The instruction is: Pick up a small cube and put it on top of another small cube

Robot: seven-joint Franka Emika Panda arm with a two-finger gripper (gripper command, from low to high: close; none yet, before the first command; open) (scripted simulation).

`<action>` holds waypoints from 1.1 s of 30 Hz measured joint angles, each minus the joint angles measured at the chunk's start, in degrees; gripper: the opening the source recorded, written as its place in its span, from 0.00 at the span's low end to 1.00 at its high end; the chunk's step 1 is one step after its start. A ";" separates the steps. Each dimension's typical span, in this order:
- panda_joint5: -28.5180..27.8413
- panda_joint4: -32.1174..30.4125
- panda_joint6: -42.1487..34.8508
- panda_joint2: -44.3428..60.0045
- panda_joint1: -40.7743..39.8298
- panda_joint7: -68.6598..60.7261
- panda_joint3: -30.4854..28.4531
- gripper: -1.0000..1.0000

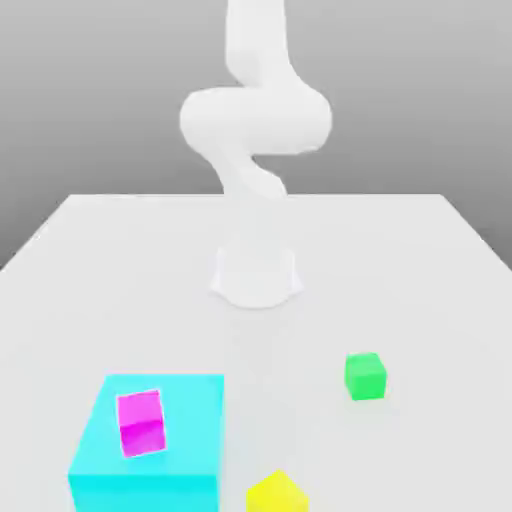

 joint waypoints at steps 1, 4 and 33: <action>-0.21 0.52 0.37 2.25 -0.27 -0.48 -0.62 0.50; -0.60 1.98 1.43 8.58 -1.01 -2.00 -2.52 0.50; 12.42 15.97 10.88 69.56 -18.45 -27.93 -12.82 0.50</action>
